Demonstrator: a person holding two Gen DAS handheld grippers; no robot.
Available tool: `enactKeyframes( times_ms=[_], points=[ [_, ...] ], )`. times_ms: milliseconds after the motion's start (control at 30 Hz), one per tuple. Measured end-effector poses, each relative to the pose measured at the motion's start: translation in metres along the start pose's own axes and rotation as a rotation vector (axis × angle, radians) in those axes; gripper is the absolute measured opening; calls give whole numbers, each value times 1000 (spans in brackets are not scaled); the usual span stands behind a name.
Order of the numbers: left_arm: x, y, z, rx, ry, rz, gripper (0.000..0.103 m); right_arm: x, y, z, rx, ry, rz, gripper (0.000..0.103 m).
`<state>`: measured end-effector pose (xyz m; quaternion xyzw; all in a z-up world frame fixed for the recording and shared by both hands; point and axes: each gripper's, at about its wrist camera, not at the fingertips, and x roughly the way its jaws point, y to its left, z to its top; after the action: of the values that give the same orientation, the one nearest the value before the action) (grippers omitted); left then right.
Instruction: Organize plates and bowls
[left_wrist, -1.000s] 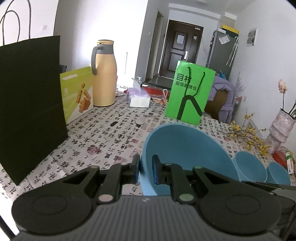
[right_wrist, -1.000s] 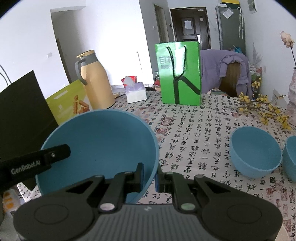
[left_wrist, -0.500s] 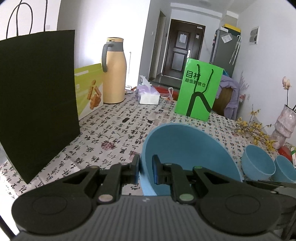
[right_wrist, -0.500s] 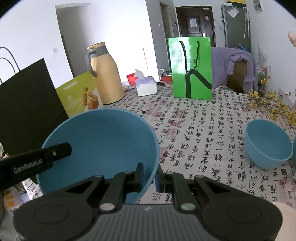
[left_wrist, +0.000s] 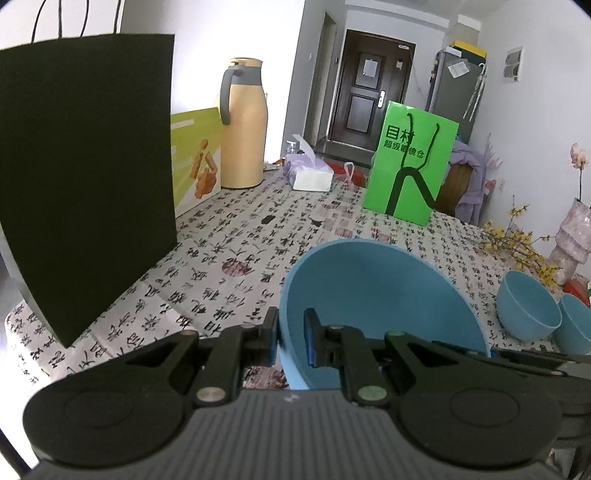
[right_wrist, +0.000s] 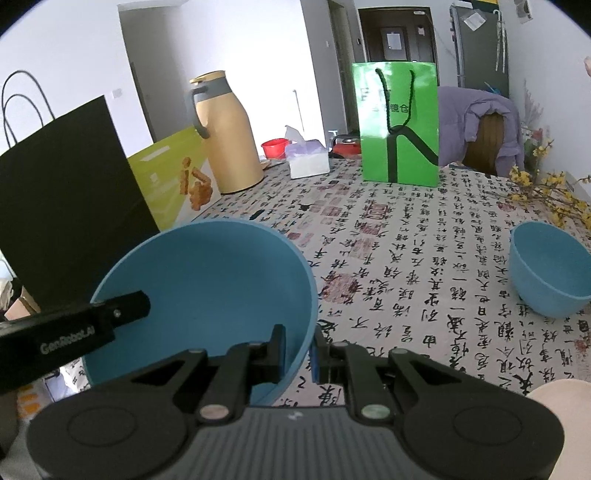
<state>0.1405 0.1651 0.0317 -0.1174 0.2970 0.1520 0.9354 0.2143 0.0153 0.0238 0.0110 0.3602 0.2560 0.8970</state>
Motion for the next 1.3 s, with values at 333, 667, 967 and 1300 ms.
enactKeyframes(
  times_ms=[333,667,967,1300],
  points=[
    [2,14,-13,-8,20,9,14,8,9,-9,-7,18,15,13],
    [12,25,-27,-18,53,7,14,22,13,-22,-8,57,21,13],
    [19,29,-39,-18,73,18,14,32,14,-35,-12,81,20,13],
    [26,34,-49,-28,101,24,14,40,17,-44,-24,102,16,13]
  ],
)
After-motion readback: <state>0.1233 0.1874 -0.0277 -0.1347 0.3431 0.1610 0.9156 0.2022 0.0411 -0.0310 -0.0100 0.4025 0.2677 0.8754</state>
